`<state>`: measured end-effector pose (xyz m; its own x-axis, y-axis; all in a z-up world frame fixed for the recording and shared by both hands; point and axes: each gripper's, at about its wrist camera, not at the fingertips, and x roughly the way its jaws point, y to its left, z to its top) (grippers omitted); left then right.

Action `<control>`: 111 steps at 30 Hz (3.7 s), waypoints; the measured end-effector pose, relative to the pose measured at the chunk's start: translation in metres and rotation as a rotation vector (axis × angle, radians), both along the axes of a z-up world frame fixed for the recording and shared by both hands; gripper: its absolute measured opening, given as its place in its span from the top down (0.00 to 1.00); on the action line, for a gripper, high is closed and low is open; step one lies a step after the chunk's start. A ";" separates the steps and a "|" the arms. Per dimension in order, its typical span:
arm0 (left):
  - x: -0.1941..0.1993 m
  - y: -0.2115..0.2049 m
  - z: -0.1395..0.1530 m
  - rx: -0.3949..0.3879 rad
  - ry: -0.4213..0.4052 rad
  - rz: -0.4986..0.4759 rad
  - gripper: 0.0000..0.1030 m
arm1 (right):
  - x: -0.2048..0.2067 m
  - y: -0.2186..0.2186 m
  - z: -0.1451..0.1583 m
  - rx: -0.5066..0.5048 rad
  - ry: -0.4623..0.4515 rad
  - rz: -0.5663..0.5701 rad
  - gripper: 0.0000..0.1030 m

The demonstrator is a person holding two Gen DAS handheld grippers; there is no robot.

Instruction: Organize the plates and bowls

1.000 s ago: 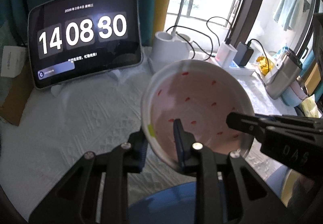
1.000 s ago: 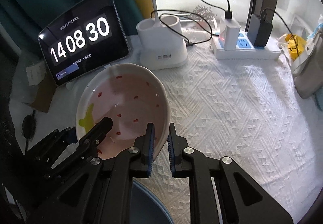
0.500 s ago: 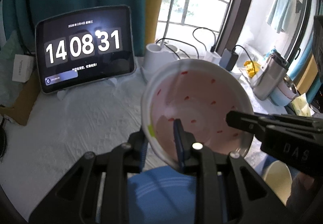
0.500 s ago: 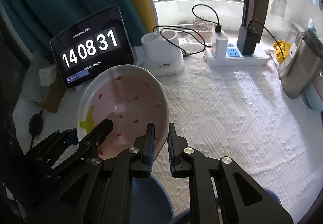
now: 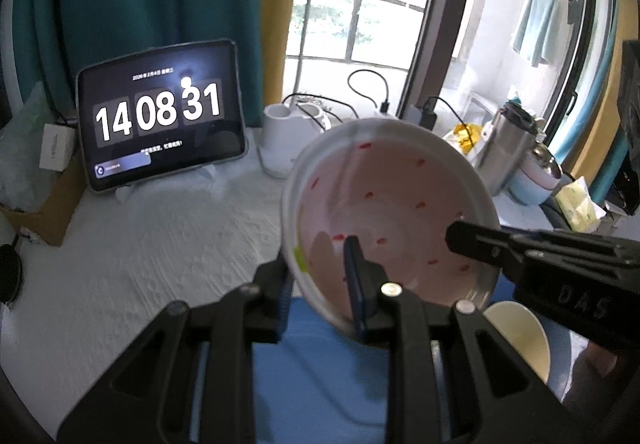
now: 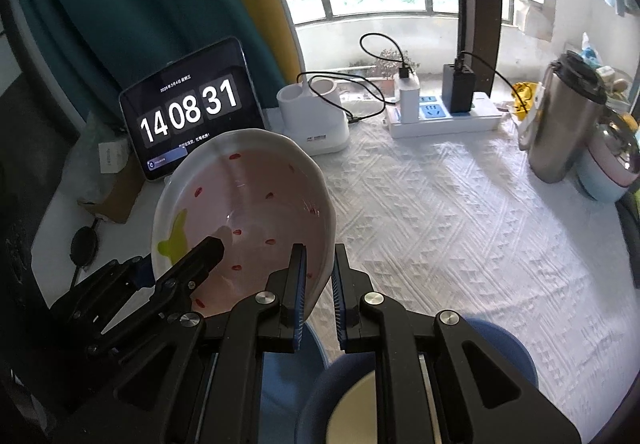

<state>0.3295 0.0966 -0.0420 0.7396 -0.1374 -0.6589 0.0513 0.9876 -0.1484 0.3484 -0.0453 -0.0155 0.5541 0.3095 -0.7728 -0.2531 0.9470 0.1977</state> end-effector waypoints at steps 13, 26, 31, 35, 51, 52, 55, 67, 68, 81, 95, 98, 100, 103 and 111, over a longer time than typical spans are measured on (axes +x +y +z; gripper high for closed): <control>-0.028 -0.031 0.008 0.018 -0.017 -0.030 0.76 | -0.033 -0.031 0.007 0.028 -0.024 -0.033 0.87; -0.047 -0.059 0.008 0.027 -0.009 -0.071 0.76 | -0.057 -0.062 0.006 0.044 -0.027 -0.062 0.87; -0.053 -0.071 0.006 0.038 -0.004 -0.089 0.76 | -0.066 -0.073 0.005 0.051 -0.029 -0.076 0.87; -0.061 -0.082 0.004 0.046 0.000 -0.106 0.76 | -0.072 -0.083 0.004 0.057 -0.026 -0.091 0.87; -0.084 -0.112 -0.010 0.071 0.023 -0.145 0.76 | -0.101 -0.115 -0.013 0.072 -0.009 -0.133 0.87; -0.085 -0.113 -0.011 0.071 0.026 -0.146 0.76 | -0.103 -0.116 -0.015 0.073 -0.007 -0.135 0.87; -0.087 -0.116 -0.017 0.075 0.035 -0.151 0.76 | -0.106 -0.119 -0.020 0.075 0.002 -0.141 0.87; -0.089 -0.127 -0.031 0.092 0.062 -0.166 0.75 | -0.113 -0.129 -0.038 0.079 0.036 -0.164 0.87; -0.088 -0.128 -0.032 0.091 0.063 -0.164 0.75 | -0.112 -0.130 -0.039 0.080 0.038 -0.164 0.87; -0.083 -0.125 -0.031 0.073 0.069 -0.163 0.73 | -0.103 -0.138 -0.048 0.094 0.066 -0.180 0.87; -0.081 -0.111 -0.026 0.115 0.054 -0.108 0.71 | -0.104 -0.142 -0.042 0.062 0.021 -0.193 0.87; -0.081 -0.106 -0.025 0.117 0.052 -0.095 0.71 | -0.105 -0.142 -0.041 0.048 0.011 -0.195 0.87; -0.082 -0.103 -0.024 0.117 0.050 -0.086 0.71 | -0.106 -0.143 -0.040 0.042 0.003 -0.195 0.87; -0.083 -0.098 -0.024 0.122 0.046 -0.074 0.71 | -0.107 -0.145 -0.038 0.046 -0.004 -0.193 0.87; -0.085 -0.083 -0.021 0.134 0.044 -0.031 0.70 | -0.108 -0.153 -0.037 0.029 -0.016 -0.217 0.86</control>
<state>0.2441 0.0137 -0.0630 0.7063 -0.0684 -0.7046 0.0782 0.9968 -0.0185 0.2404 -0.1984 -0.0527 0.6226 0.2033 -0.7556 -0.0473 0.9737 0.2230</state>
